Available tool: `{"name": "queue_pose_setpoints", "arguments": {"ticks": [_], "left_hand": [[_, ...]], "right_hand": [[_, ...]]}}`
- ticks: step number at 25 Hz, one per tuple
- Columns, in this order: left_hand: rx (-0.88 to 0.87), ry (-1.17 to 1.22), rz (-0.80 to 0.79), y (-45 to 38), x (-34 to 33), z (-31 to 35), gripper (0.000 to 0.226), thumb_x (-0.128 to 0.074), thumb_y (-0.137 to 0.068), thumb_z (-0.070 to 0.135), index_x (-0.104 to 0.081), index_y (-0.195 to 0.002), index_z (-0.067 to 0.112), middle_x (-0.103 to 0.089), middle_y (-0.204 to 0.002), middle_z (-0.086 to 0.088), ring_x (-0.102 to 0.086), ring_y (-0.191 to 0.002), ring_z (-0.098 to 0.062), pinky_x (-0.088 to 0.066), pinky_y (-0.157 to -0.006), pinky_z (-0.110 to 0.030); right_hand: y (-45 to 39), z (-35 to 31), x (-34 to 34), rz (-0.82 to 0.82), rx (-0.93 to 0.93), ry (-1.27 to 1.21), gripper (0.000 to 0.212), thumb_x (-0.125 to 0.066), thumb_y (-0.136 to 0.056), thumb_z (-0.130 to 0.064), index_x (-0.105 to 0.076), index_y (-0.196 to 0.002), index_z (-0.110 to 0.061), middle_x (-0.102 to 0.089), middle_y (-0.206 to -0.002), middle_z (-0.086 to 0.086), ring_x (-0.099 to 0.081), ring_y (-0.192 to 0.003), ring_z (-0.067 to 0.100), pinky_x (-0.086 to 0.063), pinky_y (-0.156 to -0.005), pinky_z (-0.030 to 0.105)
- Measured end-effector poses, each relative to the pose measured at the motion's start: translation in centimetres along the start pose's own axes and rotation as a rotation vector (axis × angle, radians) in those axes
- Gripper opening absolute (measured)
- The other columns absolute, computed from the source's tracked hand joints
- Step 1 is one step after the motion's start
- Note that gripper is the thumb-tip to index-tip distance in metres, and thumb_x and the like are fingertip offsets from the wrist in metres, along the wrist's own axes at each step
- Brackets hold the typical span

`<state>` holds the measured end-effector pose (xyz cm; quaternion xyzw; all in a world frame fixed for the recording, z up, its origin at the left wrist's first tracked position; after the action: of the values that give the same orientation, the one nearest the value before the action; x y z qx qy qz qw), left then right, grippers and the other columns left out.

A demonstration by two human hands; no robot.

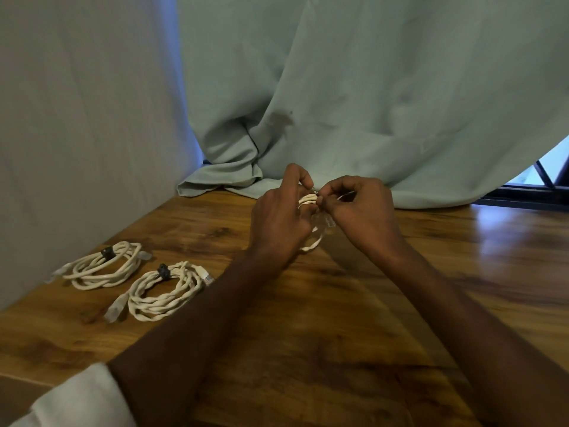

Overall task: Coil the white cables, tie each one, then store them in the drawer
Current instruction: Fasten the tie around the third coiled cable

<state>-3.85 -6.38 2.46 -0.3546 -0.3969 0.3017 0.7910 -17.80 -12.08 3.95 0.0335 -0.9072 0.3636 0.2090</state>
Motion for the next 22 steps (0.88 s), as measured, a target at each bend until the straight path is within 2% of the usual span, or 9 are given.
{"name": "queue_pose_setpoints", "arguments": {"ticks": [5, 7, 12, 17, 20, 22], "left_hand": [[0.029, 0.036, 0.01, 0.0, -0.1, -0.2, 0.04, -0.074, -0.086, 0.012, -0.048, -0.111, 0.028, -0.075, -0.09, 0.008, -0.071, -0.078, -0.017, -0.056, -0.066, -0.046], [0.057, 0.052, 0.027, 0.0, 0.1, -0.5, 0.039, -0.074, -0.085, 0.011, -0.049, -0.11, 0.028, -0.075, -0.088, 0.009, -0.071, -0.078, -0.016, -0.056, -0.067, -0.046], [0.094, 0.106, 0.037, 0.2, 0.2, -0.7, 0.035, -0.074, -0.086, 0.012, -0.05, -0.106, 0.028, -0.075, -0.083, 0.01, -0.071, -0.074, -0.011, -0.056, -0.066, -0.045], [0.117, 0.115, 0.047, 0.2, 0.1, -0.9, 0.033, -0.075, -0.089, 0.015, -0.049, -0.105, 0.028, -0.075, -0.085, 0.008, -0.071, -0.075, -0.011, -0.056, -0.066, -0.046], [0.12, 0.07, 0.052, 0.2, 0.2, -0.7, 0.033, -0.076, -0.09, 0.017, -0.049, -0.106, 0.026, -0.074, -0.086, 0.007, -0.071, -0.076, -0.013, -0.056, -0.065, -0.044], [0.113, 0.043, 0.044, 0.2, 0.2, -0.6, 0.036, -0.076, -0.088, 0.013, -0.049, -0.107, 0.026, -0.074, -0.088, 0.007, -0.07, -0.076, -0.014, -0.056, -0.065, -0.043]], "right_hand": [[0.9, 0.0, 0.2, 0.077, -0.029, -0.064, 0.009, -0.073, -0.084, -0.014, -0.078, -0.082, -0.021, -0.073, -0.072, -0.008, -0.069, -0.07, 0.008, -0.059, -0.066, 0.029], [1.5, -0.4, 0.0, 0.128, 0.012, -0.056, 0.008, -0.075, -0.084, -0.014, -0.078, -0.086, -0.022, -0.073, -0.077, -0.01, -0.068, -0.075, 0.008, -0.057, -0.069, 0.028], [1.9, -1.1, -0.3, 0.173, 0.103, 0.031, 0.015, -0.074, -0.088, -0.02, -0.082, -0.101, -0.025, -0.077, -0.093, -0.012, -0.067, -0.086, 0.012, -0.057, -0.079, 0.043], [1.9, -0.9, -0.1, 0.185, 0.023, -0.007, 0.021, -0.078, -0.091, -0.022, -0.081, -0.112, -0.02, -0.079, -0.098, -0.009, -0.069, -0.085, 0.003, -0.059, -0.084, 0.029], [1.8, 0.3, -0.3, 0.188, -0.108, -0.115, 0.014, -0.079, -0.09, -0.019, -0.084, -0.103, -0.022, -0.079, -0.091, -0.012, -0.071, -0.082, 0.001, -0.061, -0.083, 0.028], [1.7, 0.2, -0.3, 0.18, -0.103, -0.104, 0.011, -0.078, -0.09, -0.019, -0.084, -0.097, -0.024, -0.078, -0.087, -0.014, -0.071, -0.081, 0.002, -0.062, -0.08, 0.032]]}}
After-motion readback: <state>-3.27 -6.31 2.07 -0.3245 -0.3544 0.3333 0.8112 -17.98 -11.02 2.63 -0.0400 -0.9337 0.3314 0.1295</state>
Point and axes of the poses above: each hand's wrist, its own y-axis away from the middle knuckle, its own x-axis out of the back of the hand, z = x × y, the point moved 8 cm from there along -y, towards the middle knuckle
